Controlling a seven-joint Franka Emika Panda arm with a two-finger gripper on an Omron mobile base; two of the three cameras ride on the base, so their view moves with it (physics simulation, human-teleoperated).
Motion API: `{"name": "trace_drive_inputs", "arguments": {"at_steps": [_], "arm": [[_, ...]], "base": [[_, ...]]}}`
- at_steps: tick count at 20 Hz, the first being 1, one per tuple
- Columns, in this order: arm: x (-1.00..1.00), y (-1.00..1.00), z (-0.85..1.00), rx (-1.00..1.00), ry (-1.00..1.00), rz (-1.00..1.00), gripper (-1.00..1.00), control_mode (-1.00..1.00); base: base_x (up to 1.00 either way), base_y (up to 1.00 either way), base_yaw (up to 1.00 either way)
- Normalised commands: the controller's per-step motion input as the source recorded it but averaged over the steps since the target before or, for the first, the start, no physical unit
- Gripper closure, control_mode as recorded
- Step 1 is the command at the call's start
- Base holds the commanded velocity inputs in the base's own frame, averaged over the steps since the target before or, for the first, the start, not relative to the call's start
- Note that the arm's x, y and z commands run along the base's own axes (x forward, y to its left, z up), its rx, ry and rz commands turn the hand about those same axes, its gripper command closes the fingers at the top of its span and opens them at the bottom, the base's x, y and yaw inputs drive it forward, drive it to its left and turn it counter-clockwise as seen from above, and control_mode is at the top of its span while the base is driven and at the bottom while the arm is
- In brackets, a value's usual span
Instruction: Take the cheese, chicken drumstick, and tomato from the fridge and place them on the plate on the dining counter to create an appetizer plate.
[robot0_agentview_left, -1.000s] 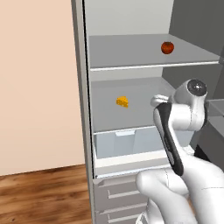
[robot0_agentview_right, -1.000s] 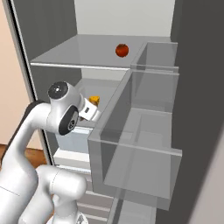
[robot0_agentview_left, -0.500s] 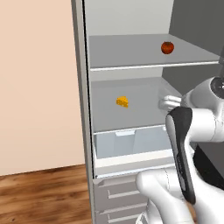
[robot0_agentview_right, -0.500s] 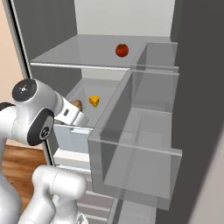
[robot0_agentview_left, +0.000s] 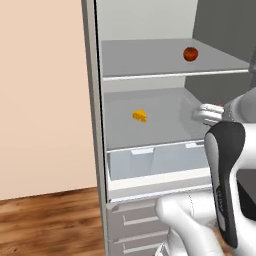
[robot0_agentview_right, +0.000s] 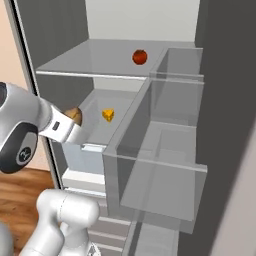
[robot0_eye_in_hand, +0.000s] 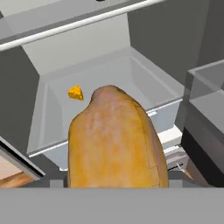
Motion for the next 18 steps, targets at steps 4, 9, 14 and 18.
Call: {"name": "trace_drive_inputs", "arguments": {"at_steps": [4, 9, 14, 18], "arm": [[0.00, 0.00, 0.00, 0.00, 0.00, 0.00, 1.00, 1.00], [0.00, 0.00, 0.00, 0.00, 0.00, 0.00, 1.00, 1.00], [0.00, 0.00, 0.00, 0.00, 0.00, 0.00, 1.00, 1.00], [0.00, 0.00, 0.00, 0.00, 0.00, 0.00, 1.00, 1.00]], "base": [[-0.70, 0.01, 0.08], [-0.83, 0.27, 0.36], [-0.20, 0.37, 0.84], [-0.01, 0.28, 0.89]]}}
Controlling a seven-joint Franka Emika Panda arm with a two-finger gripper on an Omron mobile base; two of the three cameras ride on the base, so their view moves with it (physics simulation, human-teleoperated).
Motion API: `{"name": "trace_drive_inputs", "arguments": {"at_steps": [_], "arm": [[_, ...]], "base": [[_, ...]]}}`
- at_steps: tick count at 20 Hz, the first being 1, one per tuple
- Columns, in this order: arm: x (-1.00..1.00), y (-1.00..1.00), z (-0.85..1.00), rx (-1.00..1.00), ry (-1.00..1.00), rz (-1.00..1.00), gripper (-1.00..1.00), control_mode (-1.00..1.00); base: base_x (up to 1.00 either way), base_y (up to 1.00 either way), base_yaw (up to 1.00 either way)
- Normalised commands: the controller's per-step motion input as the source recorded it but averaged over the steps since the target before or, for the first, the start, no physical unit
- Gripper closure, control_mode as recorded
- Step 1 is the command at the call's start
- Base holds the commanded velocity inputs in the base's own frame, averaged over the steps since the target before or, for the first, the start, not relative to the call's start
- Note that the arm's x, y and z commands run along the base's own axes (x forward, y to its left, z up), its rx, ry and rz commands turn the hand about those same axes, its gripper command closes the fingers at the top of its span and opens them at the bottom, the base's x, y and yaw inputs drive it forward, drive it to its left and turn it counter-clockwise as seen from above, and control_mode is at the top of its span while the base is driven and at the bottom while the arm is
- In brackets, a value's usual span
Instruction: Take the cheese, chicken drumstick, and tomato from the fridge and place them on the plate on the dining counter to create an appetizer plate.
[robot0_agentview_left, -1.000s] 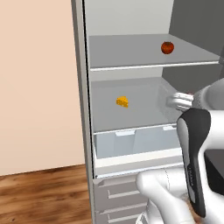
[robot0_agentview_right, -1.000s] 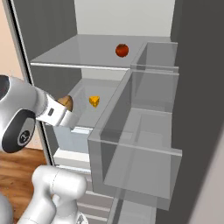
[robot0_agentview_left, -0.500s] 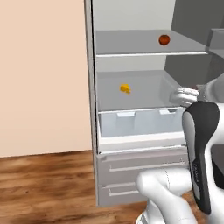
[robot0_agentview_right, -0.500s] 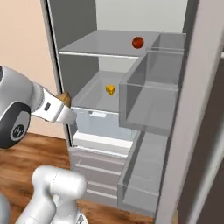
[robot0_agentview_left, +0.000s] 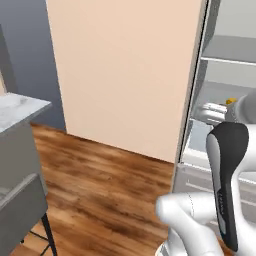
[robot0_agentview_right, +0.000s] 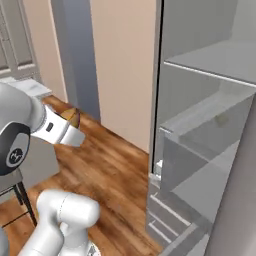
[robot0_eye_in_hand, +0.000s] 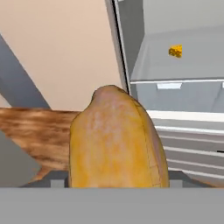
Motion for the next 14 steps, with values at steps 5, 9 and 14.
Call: {"name": "trace_drive_inputs", "arguments": {"at_steps": [5, 9, 14], "arm": [[0.00, 0.00, 0.00, 0.00, 0.00, 0.00, 1.00, 1.00], [0.00, 0.00, 0.00, 0.00, 0.00, 0.00, 1.00, 1.00], [0.00, 0.00, 0.00, 0.00, 0.00, 0.00, 1.00, 1.00]], "base": [[-0.10, 0.22, 0.76], [-0.12, 0.33, 0.69], [0.00, 0.60, 0.61]]}}
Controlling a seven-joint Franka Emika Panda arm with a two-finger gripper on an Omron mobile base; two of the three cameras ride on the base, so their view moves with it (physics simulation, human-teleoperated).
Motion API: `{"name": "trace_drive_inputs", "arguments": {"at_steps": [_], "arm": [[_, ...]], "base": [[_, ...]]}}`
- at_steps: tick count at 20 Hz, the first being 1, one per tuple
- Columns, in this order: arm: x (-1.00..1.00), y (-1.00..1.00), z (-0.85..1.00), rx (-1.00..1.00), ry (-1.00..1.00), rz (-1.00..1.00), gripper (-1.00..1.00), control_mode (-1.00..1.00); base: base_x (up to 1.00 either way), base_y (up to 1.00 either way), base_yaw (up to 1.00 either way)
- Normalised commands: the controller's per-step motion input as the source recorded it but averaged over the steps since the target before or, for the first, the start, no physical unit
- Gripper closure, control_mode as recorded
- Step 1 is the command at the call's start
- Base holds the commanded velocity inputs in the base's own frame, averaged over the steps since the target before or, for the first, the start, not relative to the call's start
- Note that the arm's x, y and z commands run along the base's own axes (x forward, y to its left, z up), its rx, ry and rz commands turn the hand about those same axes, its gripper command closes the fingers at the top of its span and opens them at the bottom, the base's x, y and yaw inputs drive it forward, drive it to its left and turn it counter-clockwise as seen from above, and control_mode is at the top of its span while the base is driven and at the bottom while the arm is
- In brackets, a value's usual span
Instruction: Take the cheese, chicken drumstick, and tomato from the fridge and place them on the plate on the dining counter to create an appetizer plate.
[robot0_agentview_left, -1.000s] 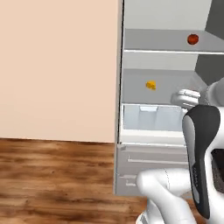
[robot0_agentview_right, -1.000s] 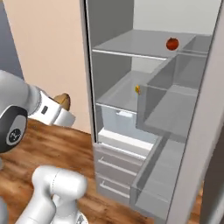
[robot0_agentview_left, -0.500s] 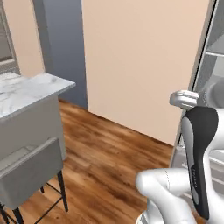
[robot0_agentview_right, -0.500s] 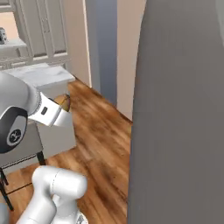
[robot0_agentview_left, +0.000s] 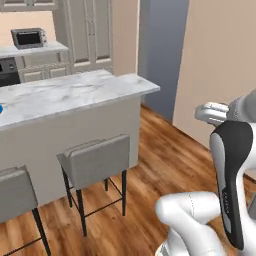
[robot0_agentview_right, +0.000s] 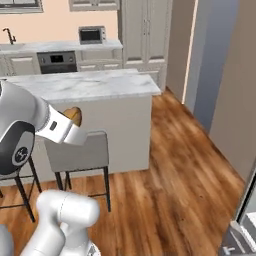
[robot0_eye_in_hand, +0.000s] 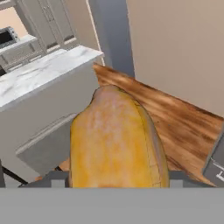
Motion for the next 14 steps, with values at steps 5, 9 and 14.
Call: {"name": "trace_drive_inputs", "arguments": {"at_steps": [5, 9, 14], "arm": [[0.00, 0.00, 0.00, 0.00, 0.00, 0.00, 1.00, 1.00], [0.00, 0.00, 0.00, 0.00, 0.00, 0.00, 1.00, 1.00], [0.00, 0.00, 0.00, 0.00, 0.00, 0.00, 1.00, 1.00]], "base": [[0.14, 1.00, 0.41], [0.38, 1.00, 0.29], [0.49, 1.00, 0.24]]}}
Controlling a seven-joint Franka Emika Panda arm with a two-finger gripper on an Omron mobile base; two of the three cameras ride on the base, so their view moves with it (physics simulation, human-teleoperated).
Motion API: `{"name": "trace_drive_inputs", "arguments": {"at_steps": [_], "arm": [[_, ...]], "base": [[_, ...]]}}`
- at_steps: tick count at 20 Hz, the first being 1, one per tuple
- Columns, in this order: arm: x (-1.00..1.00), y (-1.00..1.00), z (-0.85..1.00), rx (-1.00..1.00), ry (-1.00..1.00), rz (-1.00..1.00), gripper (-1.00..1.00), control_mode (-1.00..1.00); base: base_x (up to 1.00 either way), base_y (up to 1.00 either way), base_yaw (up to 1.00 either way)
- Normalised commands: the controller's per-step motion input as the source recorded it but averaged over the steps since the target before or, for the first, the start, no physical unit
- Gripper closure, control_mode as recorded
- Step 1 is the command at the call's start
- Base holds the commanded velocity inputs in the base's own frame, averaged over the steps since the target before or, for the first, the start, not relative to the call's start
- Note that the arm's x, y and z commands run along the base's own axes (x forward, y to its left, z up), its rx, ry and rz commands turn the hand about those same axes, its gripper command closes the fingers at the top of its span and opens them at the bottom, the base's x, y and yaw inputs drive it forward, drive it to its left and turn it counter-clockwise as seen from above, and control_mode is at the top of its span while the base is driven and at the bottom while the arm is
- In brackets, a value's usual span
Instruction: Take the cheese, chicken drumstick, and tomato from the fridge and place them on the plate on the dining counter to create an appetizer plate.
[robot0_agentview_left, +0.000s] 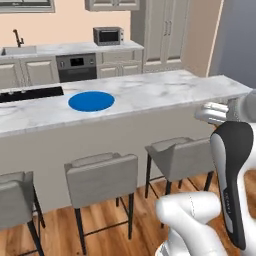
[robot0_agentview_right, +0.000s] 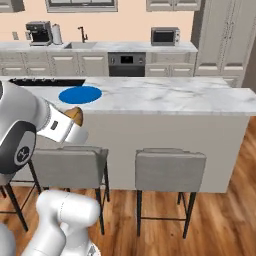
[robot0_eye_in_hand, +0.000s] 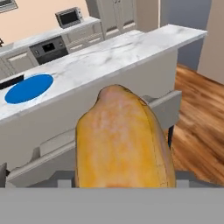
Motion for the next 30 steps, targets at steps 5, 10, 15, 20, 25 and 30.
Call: {"name": "trace_drive_inputs", "arguments": {"at_steps": [5, 10, 15, 20, 25, 30], "arm": [[0.00, 0.00, 0.00, 0.00, 0.00, 0.00, 1.00, 1.00], [0.00, 0.00, 0.00, 0.00, 0.00, 0.00, 1.00, 1.00], [0.00, 0.00, 0.00, 0.00, 0.00, 0.00, 1.00, 1.00], [0.00, 0.00, 0.00, 0.00, 0.00, 0.00, 1.00, 1.00], [0.15, 0.00, -0.03, 0.00, 0.00, 0.00, 1.00, -1.00], [0.93, -0.19, -0.14, 0.00, 0.07, 0.00, 1.00, -1.00]], "base": [[0.51, 1.00, 0.22], [0.94, 0.87, 0.22], [1.00, -0.08, 0.26], [0.84, -0.21, 0.23], [0.42, 0.00, 0.04], [0.00, 0.00, 0.00]]}}
